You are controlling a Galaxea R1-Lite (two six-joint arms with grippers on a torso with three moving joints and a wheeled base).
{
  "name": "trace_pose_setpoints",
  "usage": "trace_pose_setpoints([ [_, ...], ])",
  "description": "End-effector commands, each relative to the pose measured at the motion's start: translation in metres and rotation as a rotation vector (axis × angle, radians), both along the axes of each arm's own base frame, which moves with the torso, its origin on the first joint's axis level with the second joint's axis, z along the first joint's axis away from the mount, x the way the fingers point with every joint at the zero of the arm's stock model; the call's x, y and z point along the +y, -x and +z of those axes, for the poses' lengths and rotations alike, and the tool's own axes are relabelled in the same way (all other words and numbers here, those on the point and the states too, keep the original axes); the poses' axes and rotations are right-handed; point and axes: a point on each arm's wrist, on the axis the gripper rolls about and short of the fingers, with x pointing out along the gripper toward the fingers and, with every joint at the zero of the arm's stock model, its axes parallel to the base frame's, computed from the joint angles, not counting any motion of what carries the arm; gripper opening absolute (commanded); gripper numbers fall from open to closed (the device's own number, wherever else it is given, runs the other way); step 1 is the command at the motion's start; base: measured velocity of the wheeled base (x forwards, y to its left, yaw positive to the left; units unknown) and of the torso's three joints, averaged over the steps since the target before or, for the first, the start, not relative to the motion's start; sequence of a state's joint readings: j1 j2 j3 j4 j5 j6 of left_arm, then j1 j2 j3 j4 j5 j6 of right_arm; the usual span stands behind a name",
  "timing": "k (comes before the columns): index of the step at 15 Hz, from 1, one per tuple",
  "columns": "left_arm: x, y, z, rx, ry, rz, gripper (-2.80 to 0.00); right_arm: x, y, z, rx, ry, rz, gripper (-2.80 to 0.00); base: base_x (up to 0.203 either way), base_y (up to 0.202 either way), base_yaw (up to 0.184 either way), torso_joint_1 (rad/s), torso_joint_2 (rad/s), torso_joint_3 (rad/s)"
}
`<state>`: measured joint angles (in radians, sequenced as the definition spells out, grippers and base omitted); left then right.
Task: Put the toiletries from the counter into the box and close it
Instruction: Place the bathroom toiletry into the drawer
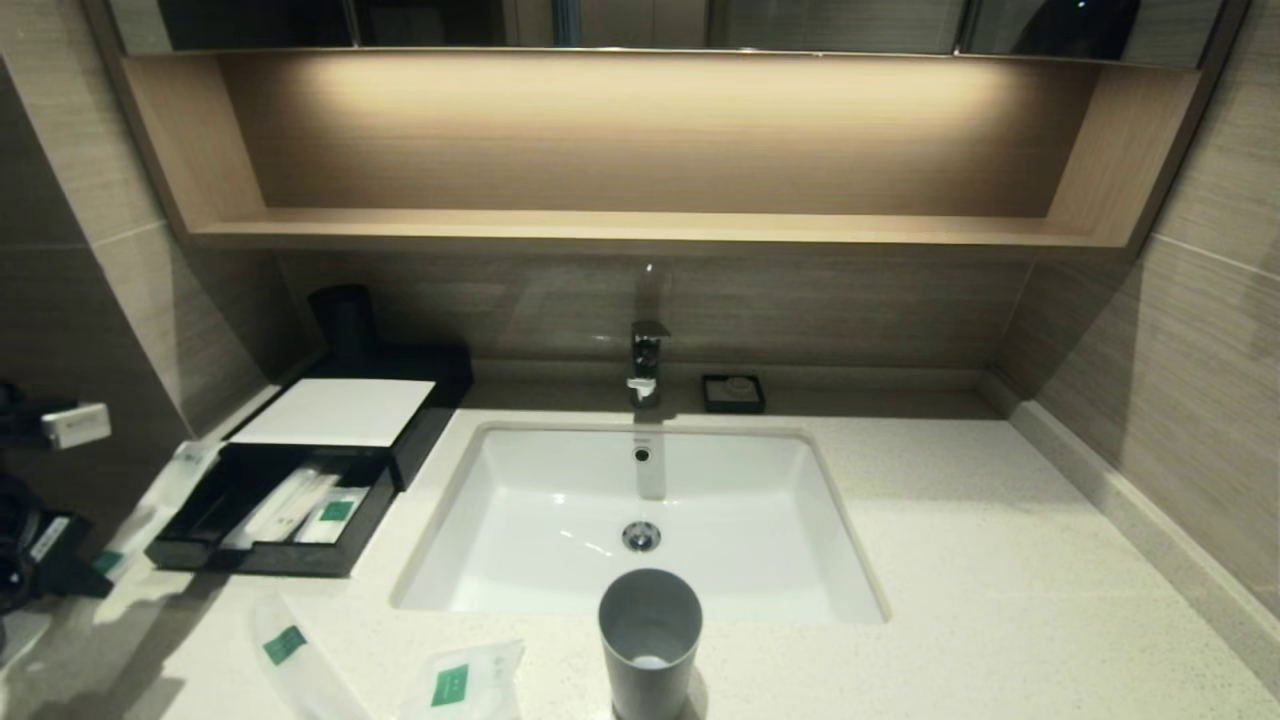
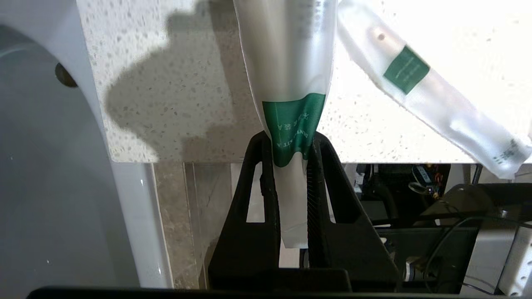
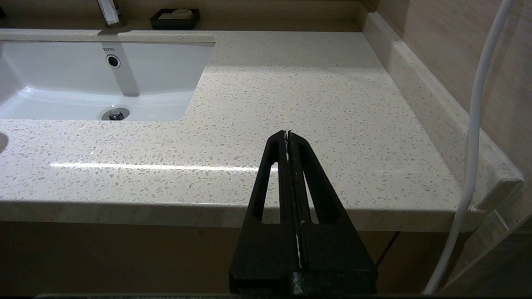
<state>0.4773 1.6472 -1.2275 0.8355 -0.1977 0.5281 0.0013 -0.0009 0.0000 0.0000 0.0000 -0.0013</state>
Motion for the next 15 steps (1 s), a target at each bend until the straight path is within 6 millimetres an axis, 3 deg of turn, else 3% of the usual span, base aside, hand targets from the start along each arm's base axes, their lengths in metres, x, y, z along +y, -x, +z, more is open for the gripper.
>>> trace_pose_setpoints([
  [1, 0.0, -0.016, 0.003, 0.012, 0.004, -0.028, -2.8, 0.0, 0.0, 0.0, 0.002, 0.001, 0.0, -2.8, 0.0, 0.0, 0.0, 0.0, 0.0, 0.0],
  [8, 0.009, -0.047, 0.028, 0.121, -0.031, -0.035, -2.8, 0.0, 0.0, 0.0, 0.002, 0.0, 0.0, -2.8, 0.0, 0.0, 0.0, 0.0, 0.0, 0.0],
  [15, 0.015, -0.055, 0.02, 0.215, -0.127, -0.03, -2.8, 0.0, 0.0, 0.0, 0.001, 0.0, 0.0, -2.8, 0.0, 0.0, 0.0, 0.0, 0.0, 0.0],
])
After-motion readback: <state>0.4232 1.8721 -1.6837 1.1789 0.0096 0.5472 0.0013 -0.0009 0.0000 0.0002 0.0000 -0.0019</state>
